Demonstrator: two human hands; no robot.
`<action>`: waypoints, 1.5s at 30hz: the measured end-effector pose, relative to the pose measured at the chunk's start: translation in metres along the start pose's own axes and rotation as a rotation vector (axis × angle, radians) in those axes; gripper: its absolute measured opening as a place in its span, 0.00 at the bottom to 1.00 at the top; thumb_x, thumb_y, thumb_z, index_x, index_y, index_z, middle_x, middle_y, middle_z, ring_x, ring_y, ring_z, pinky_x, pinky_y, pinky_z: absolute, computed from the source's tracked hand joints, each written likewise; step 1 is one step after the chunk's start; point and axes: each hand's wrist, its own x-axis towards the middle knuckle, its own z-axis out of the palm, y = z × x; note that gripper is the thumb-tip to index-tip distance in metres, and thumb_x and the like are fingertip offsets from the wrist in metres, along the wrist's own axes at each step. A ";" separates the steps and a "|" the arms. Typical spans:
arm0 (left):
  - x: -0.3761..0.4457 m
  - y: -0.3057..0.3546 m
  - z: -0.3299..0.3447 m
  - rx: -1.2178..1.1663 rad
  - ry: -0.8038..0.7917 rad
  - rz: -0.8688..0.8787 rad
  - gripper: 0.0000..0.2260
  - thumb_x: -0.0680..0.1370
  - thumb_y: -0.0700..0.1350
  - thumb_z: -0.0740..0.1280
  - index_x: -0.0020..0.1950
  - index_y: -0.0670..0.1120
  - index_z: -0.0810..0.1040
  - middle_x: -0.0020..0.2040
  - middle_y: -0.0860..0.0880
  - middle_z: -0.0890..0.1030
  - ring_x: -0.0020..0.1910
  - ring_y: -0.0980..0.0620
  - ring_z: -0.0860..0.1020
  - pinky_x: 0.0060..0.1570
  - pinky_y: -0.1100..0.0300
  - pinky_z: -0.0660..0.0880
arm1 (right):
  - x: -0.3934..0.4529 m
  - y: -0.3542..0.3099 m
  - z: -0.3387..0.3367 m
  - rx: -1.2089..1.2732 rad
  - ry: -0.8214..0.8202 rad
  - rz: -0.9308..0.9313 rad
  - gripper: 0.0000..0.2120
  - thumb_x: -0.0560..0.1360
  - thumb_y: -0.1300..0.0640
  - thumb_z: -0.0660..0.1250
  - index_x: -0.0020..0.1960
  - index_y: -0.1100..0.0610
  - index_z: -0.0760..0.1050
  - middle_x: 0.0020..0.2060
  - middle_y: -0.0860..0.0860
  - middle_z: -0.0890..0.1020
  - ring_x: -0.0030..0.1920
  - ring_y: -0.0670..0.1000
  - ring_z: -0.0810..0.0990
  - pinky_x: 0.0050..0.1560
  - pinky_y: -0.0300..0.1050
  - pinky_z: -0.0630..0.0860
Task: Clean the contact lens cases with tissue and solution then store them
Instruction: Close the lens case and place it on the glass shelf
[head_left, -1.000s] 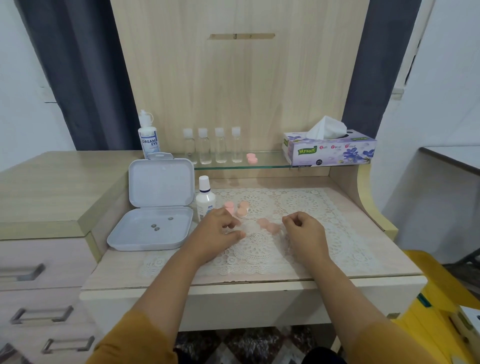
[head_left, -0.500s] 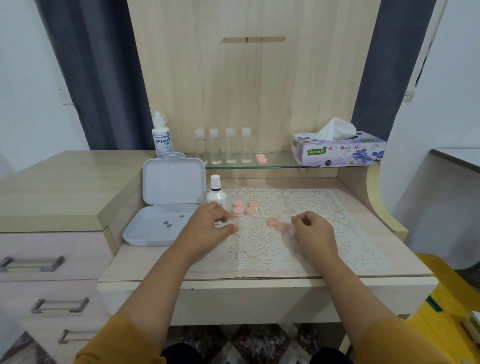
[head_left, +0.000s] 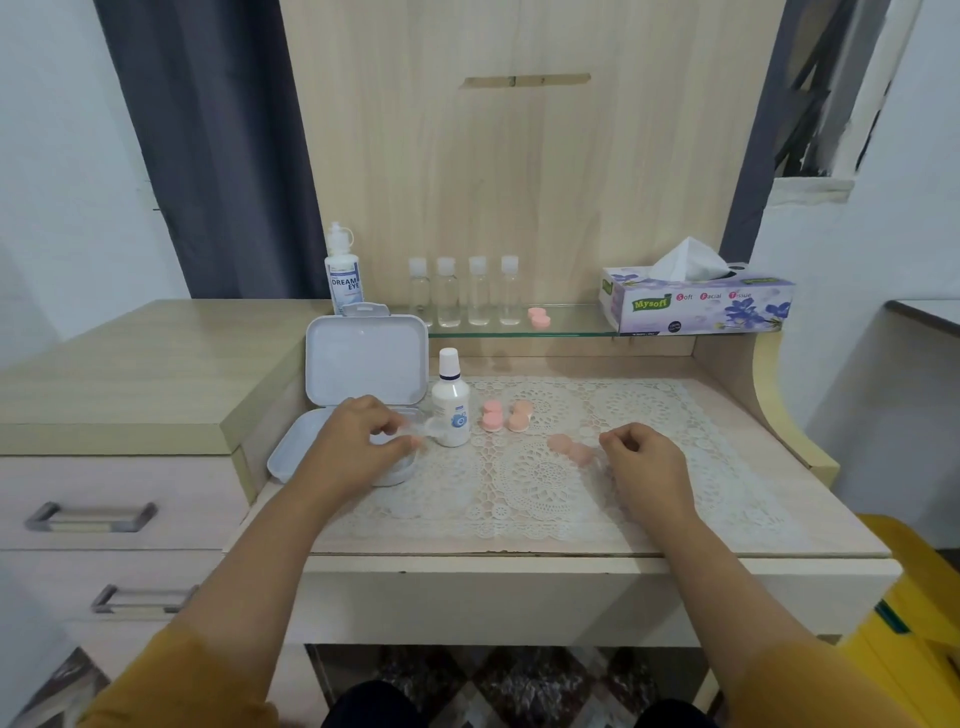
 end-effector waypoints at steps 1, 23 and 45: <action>0.000 -0.004 -0.003 0.007 0.015 -0.006 0.04 0.72 0.45 0.74 0.40 0.48 0.80 0.42 0.52 0.77 0.47 0.55 0.73 0.44 0.67 0.66 | 0.000 0.000 0.000 -0.001 0.001 0.000 0.08 0.78 0.54 0.63 0.43 0.54 0.79 0.40 0.45 0.81 0.42 0.46 0.78 0.39 0.40 0.72; -0.001 -0.035 -0.010 0.533 0.126 0.185 0.12 0.68 0.36 0.76 0.50 0.38 0.82 0.43 0.42 0.82 0.45 0.40 0.76 0.46 0.49 0.75 | 0.003 0.004 0.001 -0.022 -0.008 0.005 0.08 0.78 0.52 0.63 0.46 0.53 0.79 0.41 0.45 0.81 0.42 0.45 0.78 0.40 0.40 0.71; 0.003 -0.039 -0.009 0.653 0.233 0.483 0.12 0.62 0.30 0.76 0.41 0.40 0.79 0.36 0.46 0.78 0.35 0.43 0.72 0.33 0.49 0.72 | 0.001 0.001 0.001 -0.014 -0.015 0.000 0.08 0.78 0.53 0.63 0.44 0.54 0.79 0.41 0.46 0.81 0.43 0.48 0.79 0.44 0.45 0.74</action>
